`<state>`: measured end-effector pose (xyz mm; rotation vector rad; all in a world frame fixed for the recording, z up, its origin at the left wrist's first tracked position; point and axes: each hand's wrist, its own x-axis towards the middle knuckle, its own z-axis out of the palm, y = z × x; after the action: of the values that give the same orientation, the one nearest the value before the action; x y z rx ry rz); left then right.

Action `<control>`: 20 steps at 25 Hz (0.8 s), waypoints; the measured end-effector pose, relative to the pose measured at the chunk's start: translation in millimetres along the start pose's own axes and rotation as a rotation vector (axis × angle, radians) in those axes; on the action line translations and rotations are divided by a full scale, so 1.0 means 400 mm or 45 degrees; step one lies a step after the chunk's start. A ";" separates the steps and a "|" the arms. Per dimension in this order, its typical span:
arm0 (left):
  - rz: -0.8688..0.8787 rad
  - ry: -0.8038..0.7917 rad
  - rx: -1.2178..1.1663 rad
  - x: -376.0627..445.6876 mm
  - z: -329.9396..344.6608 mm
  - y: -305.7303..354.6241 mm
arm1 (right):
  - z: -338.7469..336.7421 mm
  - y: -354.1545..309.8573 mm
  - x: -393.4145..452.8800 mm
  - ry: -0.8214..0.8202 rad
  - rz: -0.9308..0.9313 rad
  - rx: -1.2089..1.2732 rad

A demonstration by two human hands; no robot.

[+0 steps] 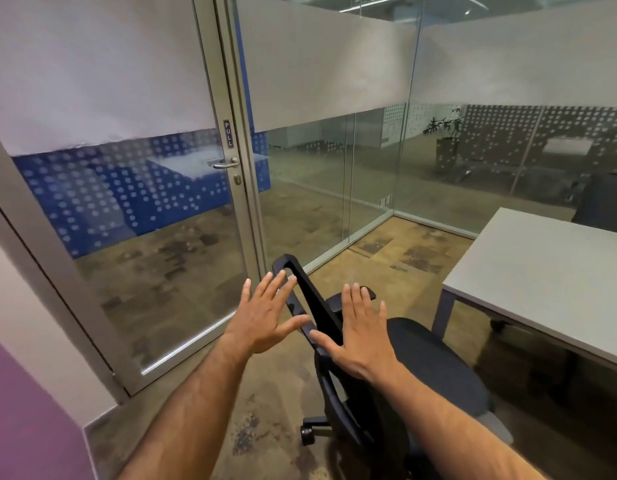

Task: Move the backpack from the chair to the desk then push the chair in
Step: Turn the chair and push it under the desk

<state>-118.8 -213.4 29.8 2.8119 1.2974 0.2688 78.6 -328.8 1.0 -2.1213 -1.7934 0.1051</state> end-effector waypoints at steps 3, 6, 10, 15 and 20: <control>0.066 -0.055 -0.016 0.051 0.015 -0.080 | 0.045 -0.071 0.061 -0.066 0.181 -0.036; 0.160 -0.086 -0.058 0.123 0.028 -0.136 | 0.068 -0.108 0.134 -0.121 0.364 -0.020; 0.324 -0.140 -0.060 0.235 0.050 -0.174 | 0.106 -0.112 0.184 -0.197 0.506 -0.030; 0.559 -0.264 -0.023 0.361 0.084 -0.184 | 0.128 -0.110 0.203 -0.251 0.620 -0.026; 0.866 -0.415 -0.002 0.440 0.120 -0.173 | 0.138 -0.110 0.202 -0.224 0.839 -0.105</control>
<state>-50.7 -33.0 0.5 3.0174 0.2585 -0.1753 37.1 -232.9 -22.5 -2.7517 -1.1176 0.3972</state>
